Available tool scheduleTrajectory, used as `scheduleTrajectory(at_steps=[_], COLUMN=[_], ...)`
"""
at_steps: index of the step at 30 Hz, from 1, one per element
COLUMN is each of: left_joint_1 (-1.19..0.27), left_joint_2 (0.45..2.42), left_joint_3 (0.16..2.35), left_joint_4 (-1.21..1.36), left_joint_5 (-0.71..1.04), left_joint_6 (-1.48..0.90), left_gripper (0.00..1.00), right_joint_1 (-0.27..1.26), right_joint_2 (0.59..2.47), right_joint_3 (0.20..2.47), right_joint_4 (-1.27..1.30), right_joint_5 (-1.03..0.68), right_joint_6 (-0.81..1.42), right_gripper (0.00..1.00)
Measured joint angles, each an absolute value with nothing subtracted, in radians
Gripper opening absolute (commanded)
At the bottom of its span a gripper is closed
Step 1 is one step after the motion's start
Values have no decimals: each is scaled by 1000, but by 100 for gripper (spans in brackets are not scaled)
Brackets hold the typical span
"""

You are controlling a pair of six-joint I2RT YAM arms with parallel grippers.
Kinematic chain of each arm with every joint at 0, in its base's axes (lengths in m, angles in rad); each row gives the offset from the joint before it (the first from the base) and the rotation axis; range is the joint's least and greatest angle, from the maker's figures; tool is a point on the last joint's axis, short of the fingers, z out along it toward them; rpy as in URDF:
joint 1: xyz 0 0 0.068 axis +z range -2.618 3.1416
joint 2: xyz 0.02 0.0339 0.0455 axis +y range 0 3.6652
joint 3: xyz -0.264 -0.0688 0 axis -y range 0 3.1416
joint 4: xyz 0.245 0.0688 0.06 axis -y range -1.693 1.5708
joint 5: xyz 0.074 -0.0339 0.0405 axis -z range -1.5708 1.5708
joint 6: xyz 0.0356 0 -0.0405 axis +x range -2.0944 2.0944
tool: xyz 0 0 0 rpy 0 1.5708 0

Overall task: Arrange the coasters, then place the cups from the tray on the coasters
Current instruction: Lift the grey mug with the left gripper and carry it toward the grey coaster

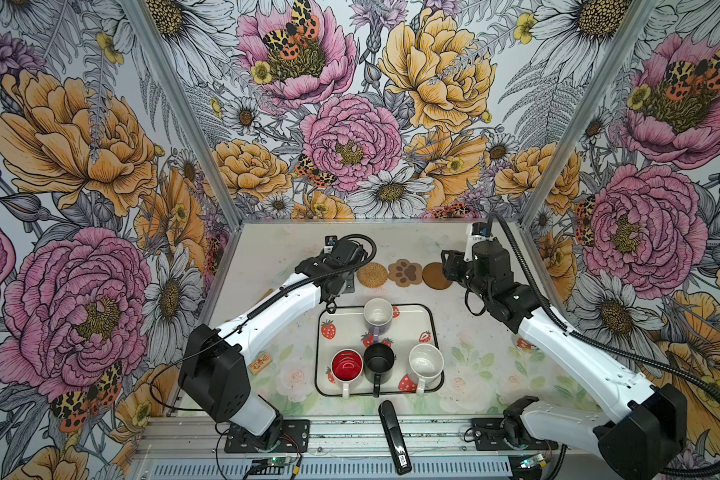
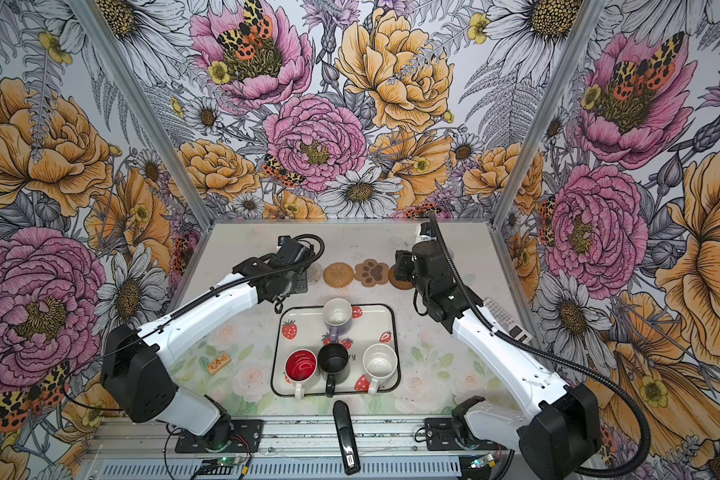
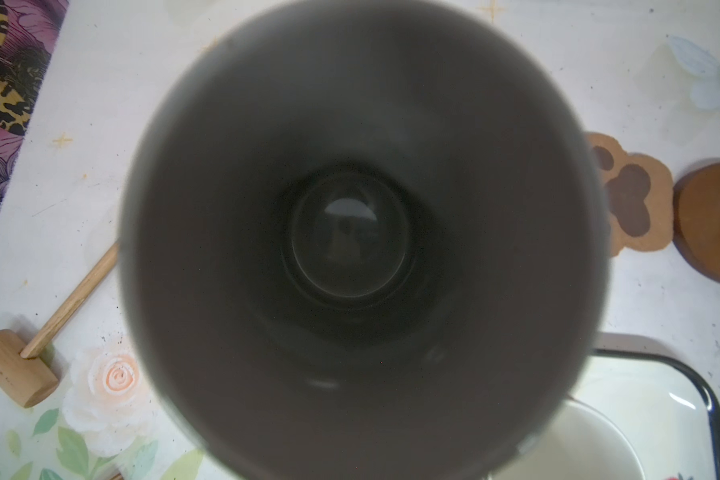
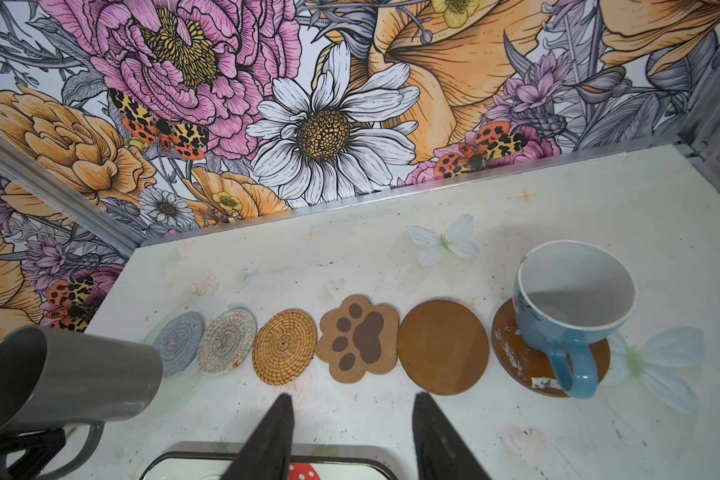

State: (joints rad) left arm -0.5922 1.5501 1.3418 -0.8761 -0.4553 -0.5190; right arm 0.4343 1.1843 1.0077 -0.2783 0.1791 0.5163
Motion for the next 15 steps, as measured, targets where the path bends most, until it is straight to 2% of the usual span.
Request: scheduleTrajectory(at_steps=[15], left_joint_1=[-396], left_joint_2=[1646], left_joint_3=[1422], left_joint_4=[-849], left_joint_5=[-375], left_joint_6=[-410], left_gripper=[0], right_joint_1=[385], right_joint_2=[1237], right_joint_3=[1003], right_joint_4=[-249], right_joint_5=[128], right_joint_6=[516], right_gripper=[48])
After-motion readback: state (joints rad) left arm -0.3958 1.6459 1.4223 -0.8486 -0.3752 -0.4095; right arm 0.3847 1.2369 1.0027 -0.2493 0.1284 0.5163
